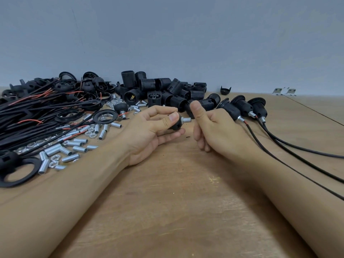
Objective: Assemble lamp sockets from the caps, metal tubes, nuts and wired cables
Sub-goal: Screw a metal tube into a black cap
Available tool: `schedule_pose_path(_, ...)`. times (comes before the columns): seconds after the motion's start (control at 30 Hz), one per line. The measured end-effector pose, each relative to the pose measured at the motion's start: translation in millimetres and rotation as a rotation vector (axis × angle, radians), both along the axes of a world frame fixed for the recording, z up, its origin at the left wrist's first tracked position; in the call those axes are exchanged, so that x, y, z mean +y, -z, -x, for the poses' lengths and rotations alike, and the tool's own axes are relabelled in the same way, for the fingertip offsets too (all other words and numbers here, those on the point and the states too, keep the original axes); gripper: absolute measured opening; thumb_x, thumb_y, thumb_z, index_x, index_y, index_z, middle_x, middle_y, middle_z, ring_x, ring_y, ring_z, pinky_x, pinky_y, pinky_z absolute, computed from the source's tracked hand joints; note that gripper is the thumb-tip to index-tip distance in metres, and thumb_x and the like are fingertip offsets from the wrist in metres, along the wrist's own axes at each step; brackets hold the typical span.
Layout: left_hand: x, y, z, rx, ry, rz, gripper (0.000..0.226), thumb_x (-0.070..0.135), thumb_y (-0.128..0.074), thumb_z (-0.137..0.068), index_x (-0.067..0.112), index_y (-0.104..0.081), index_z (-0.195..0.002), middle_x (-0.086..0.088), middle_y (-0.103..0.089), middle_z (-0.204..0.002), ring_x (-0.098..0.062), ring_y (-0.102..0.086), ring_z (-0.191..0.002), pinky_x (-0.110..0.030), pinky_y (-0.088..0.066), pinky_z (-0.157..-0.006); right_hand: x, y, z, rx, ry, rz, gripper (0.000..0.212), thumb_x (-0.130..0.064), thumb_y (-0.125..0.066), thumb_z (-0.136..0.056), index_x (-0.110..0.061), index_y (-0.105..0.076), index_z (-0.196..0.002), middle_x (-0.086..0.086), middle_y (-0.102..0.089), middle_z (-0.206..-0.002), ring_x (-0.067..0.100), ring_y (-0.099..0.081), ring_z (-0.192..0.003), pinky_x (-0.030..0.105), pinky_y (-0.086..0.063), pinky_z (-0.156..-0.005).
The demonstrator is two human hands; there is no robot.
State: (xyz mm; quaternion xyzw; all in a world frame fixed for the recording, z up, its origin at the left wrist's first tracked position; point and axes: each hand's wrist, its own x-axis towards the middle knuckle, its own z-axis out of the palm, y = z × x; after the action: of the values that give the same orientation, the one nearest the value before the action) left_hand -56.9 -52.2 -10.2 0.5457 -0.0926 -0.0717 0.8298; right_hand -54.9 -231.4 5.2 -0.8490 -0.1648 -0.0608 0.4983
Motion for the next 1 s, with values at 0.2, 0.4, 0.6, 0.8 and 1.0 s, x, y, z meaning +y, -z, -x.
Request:
schedule_pose_path(0.2,0.0,-0.6,1.0,-0.006,0.021,-0.035,0.037,0.014,-0.074,-0.072,0.005,-0.066,-0.107,-0.006,-0.073,-0.083,-0.034,-0.073,-0.087,-0.03,-0.06,-0.076,-0.4,3.7,-3.0,-0.027,-0.048,0.032,0.05,-0.048,-0.046,-0.1,-0.012,-0.059,-0.069,-0.001,-0.059,-0.047,0.011,-0.052,-0.04,0.02,-0.043,-0.043)
schedule_pose_path(0.4,-1.5,-2.3,1.6,0.023,-0.007,-0.029,0.032,0.02,-0.072,-0.074,0.006,-0.067,-0.102,-0.011,-0.075,-0.094,-0.032,-0.074,-0.082,-0.026,-0.059,-0.068,0.0,0.4,-0.5,-0.008,-0.082,-0.019,0.045,-0.051,-0.052,-0.096,-0.01,-0.061,-0.079,0.0,-0.06,-0.051,0.007,-0.051,-0.04,0.016,-0.038,-0.041)
schedule_pose_path(0.6,-3.9,-0.3,4.4,-0.039,-0.015,-0.065,0.031,0.012,-0.071,-0.074,0.003,-0.066,-0.103,-0.019,-0.07,-0.101,-0.034,-0.073,-0.082,-0.031,-0.061,-0.074,1.2,2.9,0.2,0.044,-0.097,-0.02,0.052,-0.037,-0.044,-0.103,-0.006,-0.046,-0.062,-0.005,-0.039,-0.037,0.005,-0.031,-0.033,0.014,-0.028,-0.038)
schedule_pose_path(0.8,-6.4,-0.8,4.4,-0.028,-0.068,-0.109,0.046,0.025,-0.07,-0.073,0.0,-0.063,-0.111,-0.019,-0.071,-0.1,-0.028,-0.073,-0.075,-0.026,-0.059,-0.067,2.0,4.6,-3.8,0.019,-0.097,-0.06,0.045,-0.044,-0.051,-0.099,-0.006,-0.061,-0.076,0.002,-0.057,-0.051,0.008,-0.044,-0.038,0.016,-0.034,-0.038)
schedule_pose_path(1.0,-6.5,1.3,6.8,-0.242,-0.172,-0.281,0.038,0.02,-0.077,-0.067,0.008,-0.065,-0.102,-0.013,-0.07,-0.1,-0.029,-0.073,-0.08,-0.034,-0.06,-0.078,1.2,10.9,-9.1,0.043,-0.091,-0.038,0.049,-0.036,-0.043,-0.104,-0.01,-0.048,-0.063,0.004,-0.044,-0.045,0.011,-0.037,-0.036,0.015,-0.031,-0.037)
